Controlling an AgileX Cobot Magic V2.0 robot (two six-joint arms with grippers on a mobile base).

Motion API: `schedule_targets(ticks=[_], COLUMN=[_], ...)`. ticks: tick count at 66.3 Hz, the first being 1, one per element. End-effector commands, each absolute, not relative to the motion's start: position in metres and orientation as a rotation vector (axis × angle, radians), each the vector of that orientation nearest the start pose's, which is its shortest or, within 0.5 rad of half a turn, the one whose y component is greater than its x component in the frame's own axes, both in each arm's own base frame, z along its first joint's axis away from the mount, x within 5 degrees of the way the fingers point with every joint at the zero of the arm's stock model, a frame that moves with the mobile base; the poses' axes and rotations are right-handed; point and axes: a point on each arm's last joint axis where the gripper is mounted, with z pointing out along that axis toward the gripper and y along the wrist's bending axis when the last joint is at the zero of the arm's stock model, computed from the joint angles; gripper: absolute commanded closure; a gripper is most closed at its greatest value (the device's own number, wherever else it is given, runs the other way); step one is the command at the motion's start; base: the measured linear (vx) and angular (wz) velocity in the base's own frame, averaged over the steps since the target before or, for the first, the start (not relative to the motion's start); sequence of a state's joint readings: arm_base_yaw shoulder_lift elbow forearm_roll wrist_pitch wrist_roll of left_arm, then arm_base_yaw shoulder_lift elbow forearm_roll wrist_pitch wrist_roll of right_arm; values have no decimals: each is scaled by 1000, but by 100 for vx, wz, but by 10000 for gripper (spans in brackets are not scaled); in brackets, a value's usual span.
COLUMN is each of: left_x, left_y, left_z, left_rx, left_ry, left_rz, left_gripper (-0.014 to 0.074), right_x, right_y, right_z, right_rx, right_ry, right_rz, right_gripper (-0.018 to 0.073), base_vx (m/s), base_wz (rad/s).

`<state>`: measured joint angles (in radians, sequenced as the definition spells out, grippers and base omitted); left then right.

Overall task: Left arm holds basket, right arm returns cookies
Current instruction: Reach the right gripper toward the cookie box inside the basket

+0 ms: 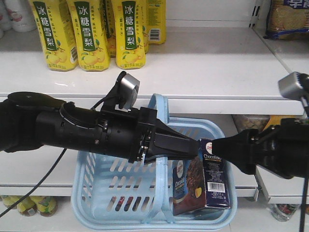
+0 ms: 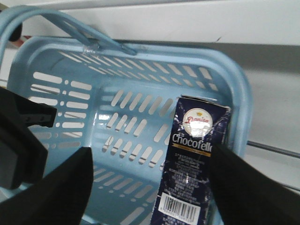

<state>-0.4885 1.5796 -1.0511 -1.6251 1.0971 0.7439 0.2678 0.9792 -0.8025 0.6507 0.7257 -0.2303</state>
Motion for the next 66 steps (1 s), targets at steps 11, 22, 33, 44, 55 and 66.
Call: schedule_targets(ticks=[11,22,33,44,55,66], left_x=[241,241,241,241,241,241], left_y=[-217,-217,-217,-217,-217,-217], left_z=[341,341,341,341,341,341], left_rx=[367,367,367,367,367,367], left_ry=[1994,1994,1994,1994,1994,1994], left_rz=[-2010,-2010,-2010,-2010,-2010,-2010], left_gripper=[599,599,599,599,599,599], right_x=[196,200,201,201,202,204], right_y=[96,98,97,97,96,96], right_z=[318,312,311,311,311,310], right_rx=[-217,-229,-250,-259,-256,-252], right_ry=[2336,2367,2365,2368,2356,2354], right_rz=[815,808,793,779,761,755], right_gripper=[71,71,71,71,71,71], base_vx=[0,0,0,0,0,0], base_wz=[0,0,0,0,0,0])
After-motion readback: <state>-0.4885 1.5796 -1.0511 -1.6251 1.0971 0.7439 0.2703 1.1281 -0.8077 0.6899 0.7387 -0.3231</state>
